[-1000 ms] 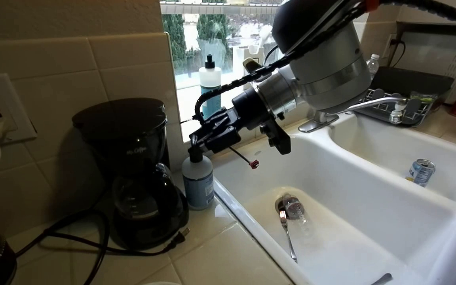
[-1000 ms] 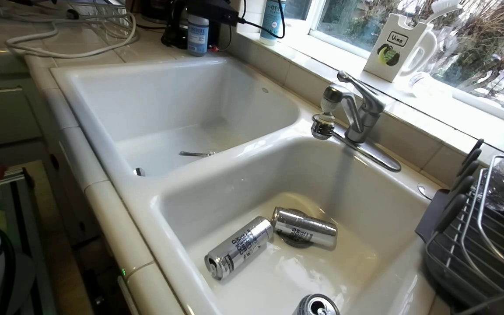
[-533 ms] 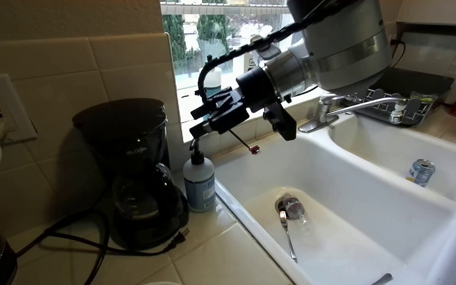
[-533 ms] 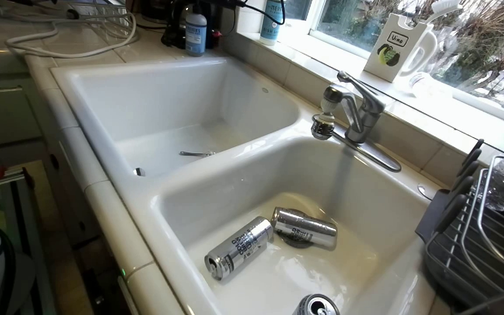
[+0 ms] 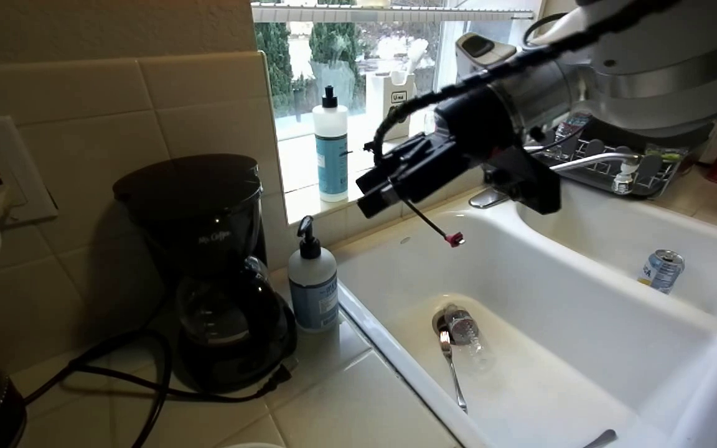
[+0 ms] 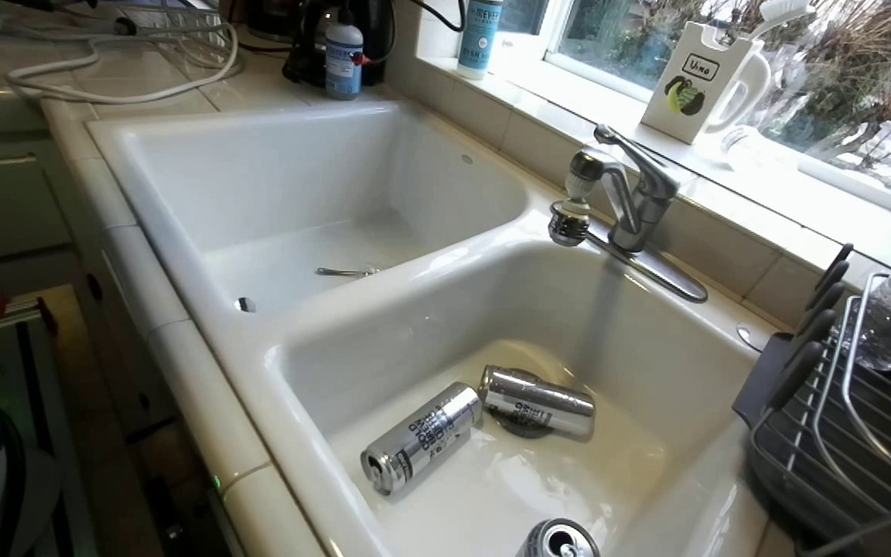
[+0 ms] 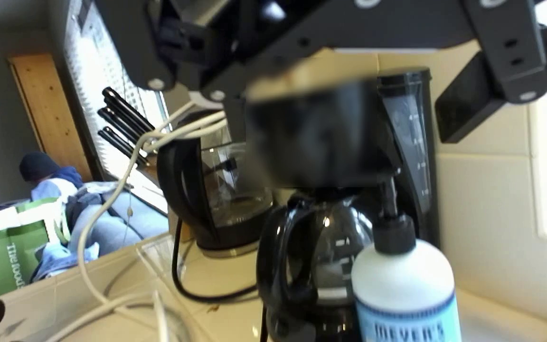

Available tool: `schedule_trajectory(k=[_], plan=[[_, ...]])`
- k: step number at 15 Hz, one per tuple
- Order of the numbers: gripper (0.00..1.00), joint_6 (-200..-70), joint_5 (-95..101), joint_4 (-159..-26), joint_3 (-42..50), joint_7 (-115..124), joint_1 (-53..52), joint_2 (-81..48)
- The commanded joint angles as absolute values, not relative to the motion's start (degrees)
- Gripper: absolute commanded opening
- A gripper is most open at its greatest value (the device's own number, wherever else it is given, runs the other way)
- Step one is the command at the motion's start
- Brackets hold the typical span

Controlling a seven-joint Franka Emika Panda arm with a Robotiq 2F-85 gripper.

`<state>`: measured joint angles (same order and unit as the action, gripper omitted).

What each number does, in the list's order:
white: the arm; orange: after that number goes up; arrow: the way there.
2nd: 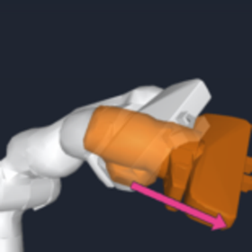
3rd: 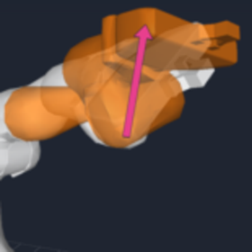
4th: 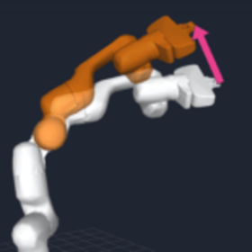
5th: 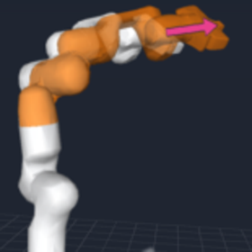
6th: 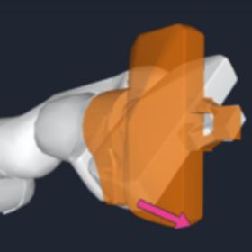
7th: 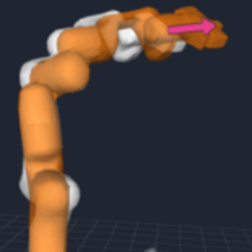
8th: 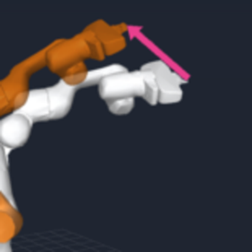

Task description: Put the pump bottle on the left side of the counter.

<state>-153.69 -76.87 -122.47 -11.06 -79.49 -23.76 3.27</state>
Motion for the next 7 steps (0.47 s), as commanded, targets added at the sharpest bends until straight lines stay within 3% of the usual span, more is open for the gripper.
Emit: schedule_trajectory(k=[1, 5, 7], plan=[[1.0, -161.47, -70.4, -136.65, -16.19, -64.12, -21.88, 15.59], [1.0, -172.74, -66.41, -145.18, -19.09, -49.92, -21.35, 23.79], [1.0, -171.33, -68.51, -141.74, -17.51, -54.13, -22.74, 20.45]])
